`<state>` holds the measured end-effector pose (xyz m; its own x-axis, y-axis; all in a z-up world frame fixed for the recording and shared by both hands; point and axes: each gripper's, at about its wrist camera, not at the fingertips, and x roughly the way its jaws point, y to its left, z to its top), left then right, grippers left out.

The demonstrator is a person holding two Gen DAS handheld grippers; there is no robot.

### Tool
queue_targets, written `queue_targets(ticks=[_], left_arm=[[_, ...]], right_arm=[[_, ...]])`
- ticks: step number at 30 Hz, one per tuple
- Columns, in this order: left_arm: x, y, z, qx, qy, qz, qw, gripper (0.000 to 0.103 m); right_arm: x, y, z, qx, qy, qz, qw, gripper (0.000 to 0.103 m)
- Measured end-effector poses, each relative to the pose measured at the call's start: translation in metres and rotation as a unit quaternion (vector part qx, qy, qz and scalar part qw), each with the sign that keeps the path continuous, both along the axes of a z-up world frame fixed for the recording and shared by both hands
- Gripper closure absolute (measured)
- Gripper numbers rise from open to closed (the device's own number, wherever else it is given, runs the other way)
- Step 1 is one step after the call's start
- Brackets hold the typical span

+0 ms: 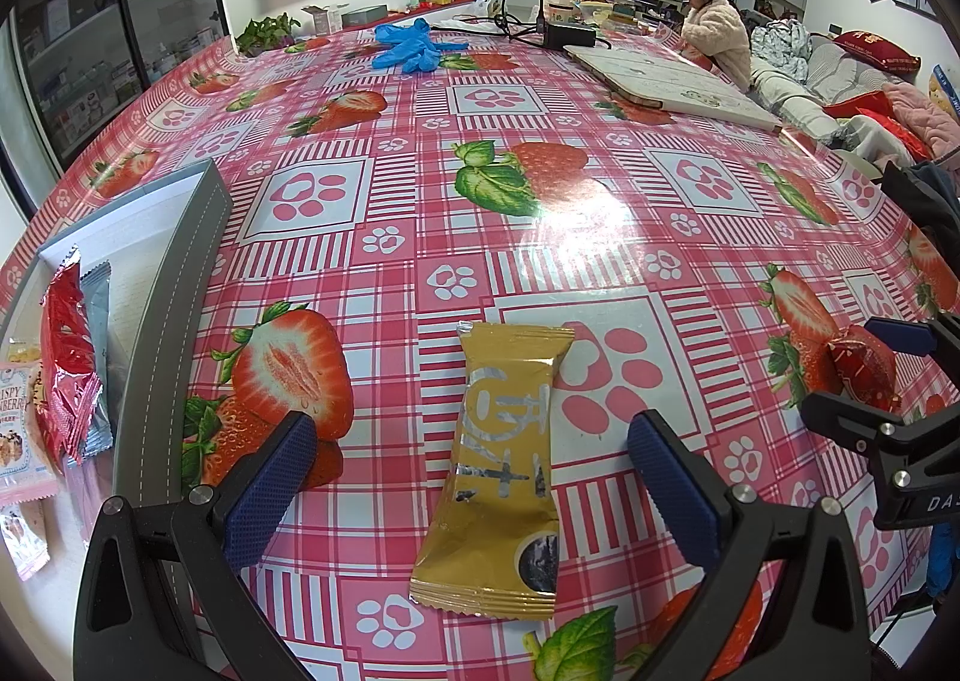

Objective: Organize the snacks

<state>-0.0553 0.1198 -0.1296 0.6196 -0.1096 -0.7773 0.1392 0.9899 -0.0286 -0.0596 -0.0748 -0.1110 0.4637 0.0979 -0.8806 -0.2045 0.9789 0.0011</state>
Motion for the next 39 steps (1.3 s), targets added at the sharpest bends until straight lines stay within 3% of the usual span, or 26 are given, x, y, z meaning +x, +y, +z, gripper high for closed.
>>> queue_targets(ticks=[39], left_arm=[[-0.0003,0.0001,-0.0002,0.0,-0.001,0.0,1.0,0.0]], right_arm=[[-0.0038,-0.0012,0.0006,0.001,-0.006,0.0,1.0,0.0]])
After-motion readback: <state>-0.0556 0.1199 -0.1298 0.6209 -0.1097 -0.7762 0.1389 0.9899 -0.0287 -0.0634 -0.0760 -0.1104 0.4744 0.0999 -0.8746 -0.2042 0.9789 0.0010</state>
